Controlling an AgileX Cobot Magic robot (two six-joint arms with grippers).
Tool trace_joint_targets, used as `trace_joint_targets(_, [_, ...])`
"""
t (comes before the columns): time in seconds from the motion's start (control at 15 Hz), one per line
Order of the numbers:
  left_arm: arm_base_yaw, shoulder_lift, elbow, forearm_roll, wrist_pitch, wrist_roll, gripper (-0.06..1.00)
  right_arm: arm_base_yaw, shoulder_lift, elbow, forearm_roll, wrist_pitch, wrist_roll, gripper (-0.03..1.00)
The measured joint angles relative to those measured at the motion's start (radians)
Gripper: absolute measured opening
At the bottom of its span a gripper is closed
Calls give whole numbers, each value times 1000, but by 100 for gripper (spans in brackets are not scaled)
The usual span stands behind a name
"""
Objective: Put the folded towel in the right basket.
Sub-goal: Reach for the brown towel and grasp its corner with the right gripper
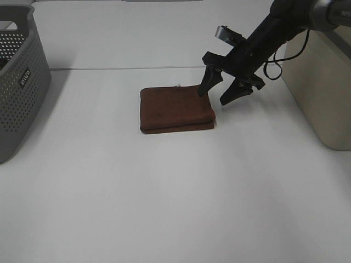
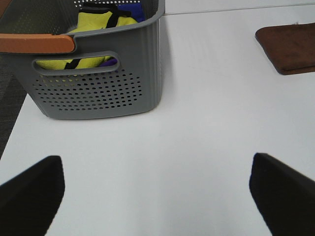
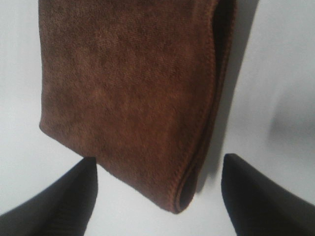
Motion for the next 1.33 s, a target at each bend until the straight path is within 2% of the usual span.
trace_joint_targets(0.33, [0, 0, 0, 0, 0, 0, 97, 0, 56, -19, 30, -23, 0, 67])
trace_joint_targets(0.73, [0, 0, 0, 0, 0, 0, 97, 0, 67, -19, 24, -125, -4, 67])
trace_joint_targets(1.13, [0, 0, 0, 0, 0, 0, 97, 0, 98, -27, 61, -130, -8, 67])
trace_joint_targets(1.33, [0, 0, 0, 0, 0, 0, 97, 0, 121, -30, 118, -129, -11, 57])
